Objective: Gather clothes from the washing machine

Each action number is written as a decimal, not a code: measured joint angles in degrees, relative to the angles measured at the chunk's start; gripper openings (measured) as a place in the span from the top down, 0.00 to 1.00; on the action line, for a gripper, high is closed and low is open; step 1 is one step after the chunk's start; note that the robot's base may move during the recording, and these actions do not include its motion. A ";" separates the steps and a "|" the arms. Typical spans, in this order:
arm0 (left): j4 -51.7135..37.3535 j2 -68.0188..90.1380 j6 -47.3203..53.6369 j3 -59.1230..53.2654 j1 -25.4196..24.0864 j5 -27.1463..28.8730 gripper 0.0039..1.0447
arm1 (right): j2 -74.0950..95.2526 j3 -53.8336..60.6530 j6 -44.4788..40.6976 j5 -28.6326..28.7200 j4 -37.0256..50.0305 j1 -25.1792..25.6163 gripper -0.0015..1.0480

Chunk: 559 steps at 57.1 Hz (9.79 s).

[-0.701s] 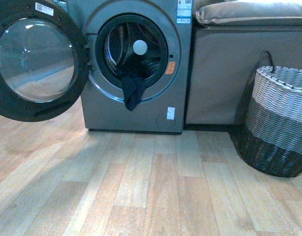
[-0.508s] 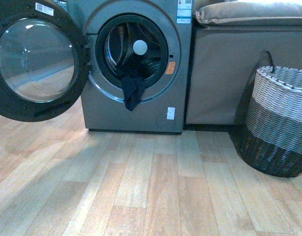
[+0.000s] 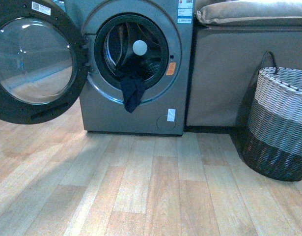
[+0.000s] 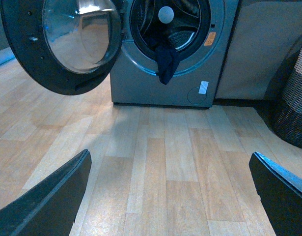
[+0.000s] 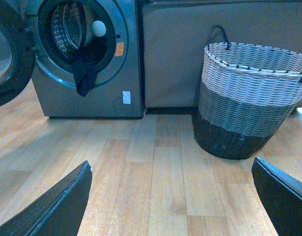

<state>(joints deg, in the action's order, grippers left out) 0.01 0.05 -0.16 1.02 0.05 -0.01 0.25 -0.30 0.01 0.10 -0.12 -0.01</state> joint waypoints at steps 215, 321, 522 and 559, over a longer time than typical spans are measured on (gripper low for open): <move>-22.64 112.83 1.84 61.33 11.74 -12.37 0.06 | 0.00 0.00 0.00 0.00 0.00 0.00 0.07; 5.49 131.29 12.28 87.14 16.11 -1.22 0.14 | 0.00 0.00 0.00 0.00 0.00 0.00 0.07; 10.36 79.08 13.03 100.78 39.56 -9.14 0.87 | 28.81 -9.90 30.36 49.31 50.49 16.94 0.07; 10.36 79.10 13.00 100.78 39.56 -9.14 0.87 | 73.72 -28.15 33.27 57.96 79.97 15.19 0.07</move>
<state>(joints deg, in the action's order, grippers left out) 10.37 79.15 12.84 101.80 39.62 -9.15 73.97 -28.45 33.28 58.06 79.85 15.18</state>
